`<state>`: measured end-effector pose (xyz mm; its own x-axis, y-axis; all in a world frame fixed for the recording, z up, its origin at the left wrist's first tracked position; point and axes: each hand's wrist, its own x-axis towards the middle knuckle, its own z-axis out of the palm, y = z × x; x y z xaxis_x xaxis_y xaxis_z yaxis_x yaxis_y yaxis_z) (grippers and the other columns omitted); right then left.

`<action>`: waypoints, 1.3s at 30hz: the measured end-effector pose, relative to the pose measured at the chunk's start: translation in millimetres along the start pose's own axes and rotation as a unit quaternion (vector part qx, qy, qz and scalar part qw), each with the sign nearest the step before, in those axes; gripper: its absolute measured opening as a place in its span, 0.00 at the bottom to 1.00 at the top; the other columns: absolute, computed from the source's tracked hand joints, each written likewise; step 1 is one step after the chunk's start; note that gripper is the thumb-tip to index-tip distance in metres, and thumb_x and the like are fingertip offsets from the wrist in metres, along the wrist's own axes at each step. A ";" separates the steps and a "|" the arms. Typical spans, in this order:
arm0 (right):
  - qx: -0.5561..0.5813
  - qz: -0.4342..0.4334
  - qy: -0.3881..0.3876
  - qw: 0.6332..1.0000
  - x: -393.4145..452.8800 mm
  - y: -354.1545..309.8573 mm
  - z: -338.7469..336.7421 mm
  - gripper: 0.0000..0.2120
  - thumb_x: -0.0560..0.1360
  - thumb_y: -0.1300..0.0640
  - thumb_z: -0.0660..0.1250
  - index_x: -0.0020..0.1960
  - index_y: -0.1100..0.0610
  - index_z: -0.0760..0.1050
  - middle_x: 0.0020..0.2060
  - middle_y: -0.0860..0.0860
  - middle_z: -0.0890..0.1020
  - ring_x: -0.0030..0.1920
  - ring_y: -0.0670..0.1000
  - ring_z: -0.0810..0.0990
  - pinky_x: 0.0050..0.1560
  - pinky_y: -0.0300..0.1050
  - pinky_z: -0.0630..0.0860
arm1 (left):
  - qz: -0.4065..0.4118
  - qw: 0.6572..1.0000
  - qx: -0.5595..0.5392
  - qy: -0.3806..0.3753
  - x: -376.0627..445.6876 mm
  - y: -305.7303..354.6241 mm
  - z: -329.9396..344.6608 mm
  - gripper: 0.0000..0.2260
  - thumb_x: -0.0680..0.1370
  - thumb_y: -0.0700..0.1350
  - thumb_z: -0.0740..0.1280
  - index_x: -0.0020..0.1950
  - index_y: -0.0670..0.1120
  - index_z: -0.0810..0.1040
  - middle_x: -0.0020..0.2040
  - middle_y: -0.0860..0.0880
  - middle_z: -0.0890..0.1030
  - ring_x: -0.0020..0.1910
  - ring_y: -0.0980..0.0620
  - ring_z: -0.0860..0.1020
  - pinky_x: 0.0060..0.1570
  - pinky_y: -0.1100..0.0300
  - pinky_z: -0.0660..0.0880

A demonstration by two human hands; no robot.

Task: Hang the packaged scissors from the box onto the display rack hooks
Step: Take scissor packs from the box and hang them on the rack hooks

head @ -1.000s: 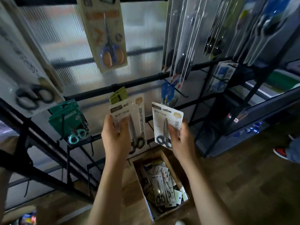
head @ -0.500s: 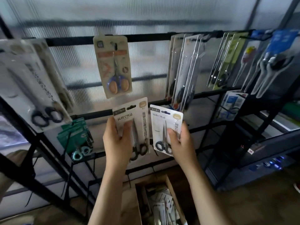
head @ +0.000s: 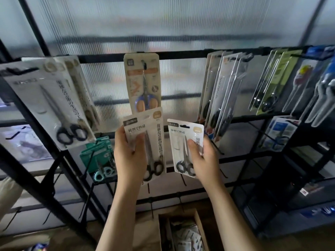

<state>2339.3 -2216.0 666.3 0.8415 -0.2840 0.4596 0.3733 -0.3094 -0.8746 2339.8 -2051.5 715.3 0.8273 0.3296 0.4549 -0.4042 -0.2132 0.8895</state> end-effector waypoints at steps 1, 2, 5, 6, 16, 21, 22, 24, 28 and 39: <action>-0.012 -0.001 0.006 1.000 1.4 1.3 1.1 0.07 0.79 0.57 0.62 0.56 0.54 0.74 0.51 0.47 0.82 0.52 0.41 0.80 0.50 0.36 0.76 | -0.005 1.000 -0.005 0.001 0.6 0.3 -1.3 0.10 0.78 0.39 0.64 0.58 0.48 0.71 0.49 0.57 0.79 0.46 0.66 0.77 0.41 0.74 0.73; -0.019 -0.002 0.011 1.000 2.5 1.9 2.4 0.07 0.79 0.56 0.62 0.56 0.56 0.75 0.51 0.46 0.82 0.52 0.41 0.80 0.51 0.38 0.76 | -0.009 1.000 -0.008 0.001 1.2 0.4 -2.0 0.10 0.78 0.39 0.64 0.58 0.48 0.71 0.49 0.56 0.79 0.46 0.64 0.77 0.41 0.74 0.73; -0.039 -0.007 0.016 0.999 4.9 -0.9 5.8 0.07 0.79 0.56 0.62 0.55 0.58 0.75 0.47 0.42 0.81 0.48 0.40 0.79 0.49 0.38 0.75 | -0.005 1.000 -0.007 0.010 2.7 2.8 -5.8 0.09 0.78 0.40 0.65 0.56 0.50 0.71 0.49 0.55 0.79 0.46 0.63 0.77 0.41 0.72 0.72; -0.040 -0.010 0.015 0.999 5.6 -2.8 7.0 0.07 0.79 0.56 0.62 0.54 0.57 0.75 0.46 0.42 0.80 0.48 0.40 0.79 0.49 0.37 0.75 | -0.001 1.000 -0.014 0.013 3.0 4.3 -7.7 0.09 0.78 0.39 0.65 0.55 0.51 0.72 0.49 0.55 0.79 0.46 0.63 0.77 0.41 0.73 0.72; -0.038 -0.058 -0.037 0.997 12.1 -39.6 53.7 0.07 0.79 0.57 0.62 0.53 0.60 0.75 0.42 0.48 0.81 0.41 0.40 0.79 0.39 0.38 0.76 | 0.076 0.995 -0.024 0.062 21.1 30.6 -64.9 0.11 0.78 0.36 0.64 0.51 0.53 0.72 0.47 0.54 0.79 0.45 0.63 0.77 0.45 0.71 0.72; -0.072 -0.097 -0.049 0.991 10.7 -61.2 82.2 0.07 0.79 0.57 0.62 0.47 0.60 0.72 0.41 0.49 0.80 0.34 0.35 0.74 0.29 0.27 0.68 | 0.122 0.986 0.000 0.115 42.6 45.4 -111.0 0.06 0.79 0.37 0.64 0.52 0.47 0.72 0.44 0.53 0.77 0.40 0.62 0.75 0.40 0.69 0.72; -0.084 -0.106 -0.047 0.990 11.4 -65.2 87.3 0.07 0.79 0.56 0.62 0.49 0.61 0.73 0.44 0.50 0.80 0.36 0.34 0.74 0.30 0.26 0.69 | 0.125 0.984 0.003 0.128 45.9 47.8 -118.6 0.06 0.78 0.37 0.64 0.51 0.47 0.72 0.43 0.54 0.77 0.38 0.62 0.75 0.39 0.69 0.72; -0.101 -0.131 -0.042 0.985 13.0 -72.6 96.5 0.08 0.79 0.57 0.62 0.52 0.62 0.75 0.47 0.51 0.82 0.37 0.37 0.76 0.32 0.24 0.70 | 0.129 0.982 0.000 0.140 51.2 52.4 -130.2 0.06 0.78 0.38 0.65 0.53 0.48 0.73 0.44 0.56 0.78 0.39 0.62 0.76 0.39 0.69 0.72; -0.047 -0.131 -0.047 0.989 13.4 -85.3 112.9 0.14 0.79 0.55 0.62 0.63 0.58 0.74 0.49 0.46 0.81 0.45 0.39 0.79 0.42 0.29 0.74 | 0.127 0.983 -0.001 0.132 65.3 56.5 -145.2 0.07 0.78 0.39 0.65 0.54 0.48 0.73 0.44 0.54 0.79 0.38 0.61 0.75 0.37 0.67 0.71; -0.030 -0.088 -0.051 0.994 11.0 -74.1 139.6 0.12 0.79 0.55 0.63 0.48 0.66 0.71 0.39 0.60 0.80 0.43 0.61 0.78 0.43 0.58 0.74 | 0.083 0.989 0.033 0.116 100.6 48.5 -165.6 0.13 0.77 0.38 0.64 0.60 0.48 0.76 0.49 0.53 0.82 0.39 0.63 0.76 0.38 0.68 0.72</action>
<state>2375.4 -2069.5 714.6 0.8010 -0.1285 0.5848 0.4974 -0.4008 -0.7694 2338.8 -1876.4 811.4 0.6360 0.4857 0.5996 -0.4951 -0.3392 0.7999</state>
